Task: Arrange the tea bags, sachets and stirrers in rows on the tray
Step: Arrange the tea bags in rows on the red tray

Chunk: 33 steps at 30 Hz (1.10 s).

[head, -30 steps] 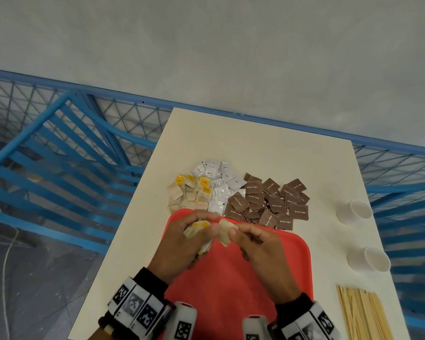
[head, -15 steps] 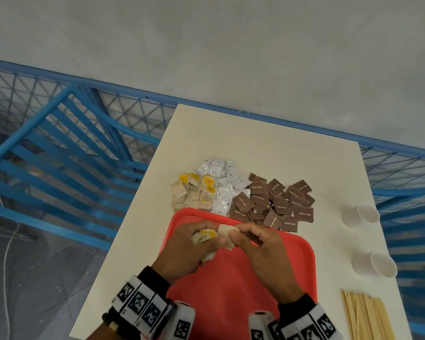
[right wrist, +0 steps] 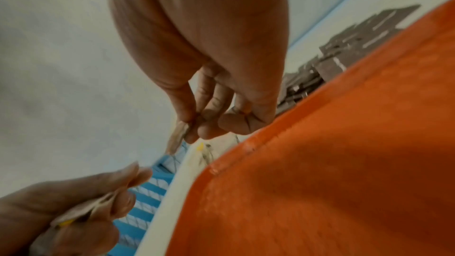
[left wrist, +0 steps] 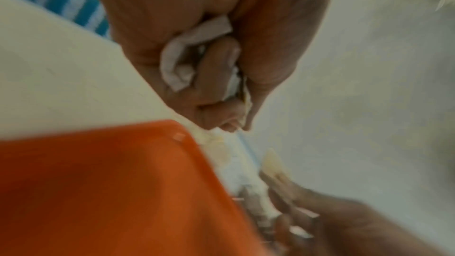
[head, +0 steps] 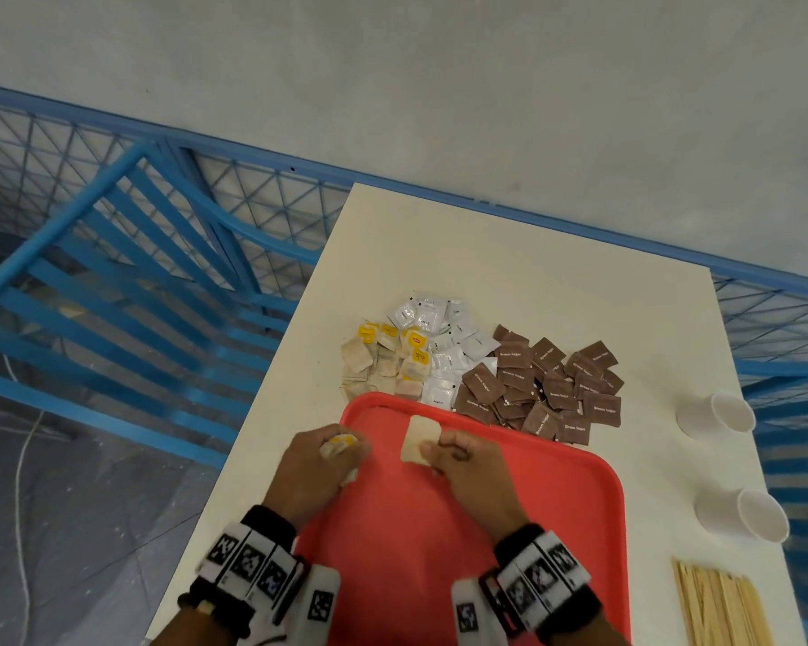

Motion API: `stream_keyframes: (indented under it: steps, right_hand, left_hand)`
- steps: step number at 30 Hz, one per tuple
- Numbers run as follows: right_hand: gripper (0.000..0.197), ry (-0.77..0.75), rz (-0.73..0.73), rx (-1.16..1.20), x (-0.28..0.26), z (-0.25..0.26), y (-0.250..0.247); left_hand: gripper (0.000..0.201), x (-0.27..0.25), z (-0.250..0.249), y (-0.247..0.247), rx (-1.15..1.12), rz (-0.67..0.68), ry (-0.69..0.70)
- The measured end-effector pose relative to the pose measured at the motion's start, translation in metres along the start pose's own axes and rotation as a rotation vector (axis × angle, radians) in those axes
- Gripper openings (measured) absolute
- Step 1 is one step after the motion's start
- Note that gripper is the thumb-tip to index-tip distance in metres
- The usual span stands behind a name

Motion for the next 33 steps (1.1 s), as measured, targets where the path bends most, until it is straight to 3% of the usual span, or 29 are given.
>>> stream_keyframes:
  steps: [3,8,13,21,25,29,33]
  right_hand:
    - [0.025,0.098,-0.023,-0.073,0.035,-0.02,0.025]
    - [0.018,0.144,-0.032,-0.146,0.078,-0.028,0.067]
    - [0.006,0.12,-0.099,-0.318,0.086,-0.025,0.08]
    - [0.013,0.166,-0.23,-0.4,0.074,-0.024,0.08]
    - [0.011,0.063,-0.27,-0.448,0.068,-0.023,0.082]
    - [0.004,-0.014,-0.162,-0.492,0.059,-0.025,0.09]
    - [0.007,-0.11,-0.128,-0.351,0.042,0.004,0.069]
  left_hand:
    - [0.006,0.027,0.029,-0.018,0.296,-0.112,-0.028]
    - [0.021,0.044,0.057,-0.021,0.48,-0.079,-0.084]
    - [0.038,0.042,0.06,-0.018,0.476,-0.096,-0.108]
    - [0.042,0.035,0.06,-0.016,0.435,-0.09,-0.112]
    - [0.044,0.036,0.063,-0.017,0.426,-0.096,-0.128]
    - [0.036,0.033,0.06,-0.025,0.255,-0.106,-0.142]
    - [0.04,0.017,0.041,-0.028,-0.286,-0.001,-0.236]
Point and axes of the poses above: each hand's wrist, its own x-axis towards the middle knuckle, its own y-axis out of the palm, z = x × y, the point moved 4 cm from there along x, towards the middle knuckle, and after that the axes turned 4 degrees about -x, right-handed, at the moved point
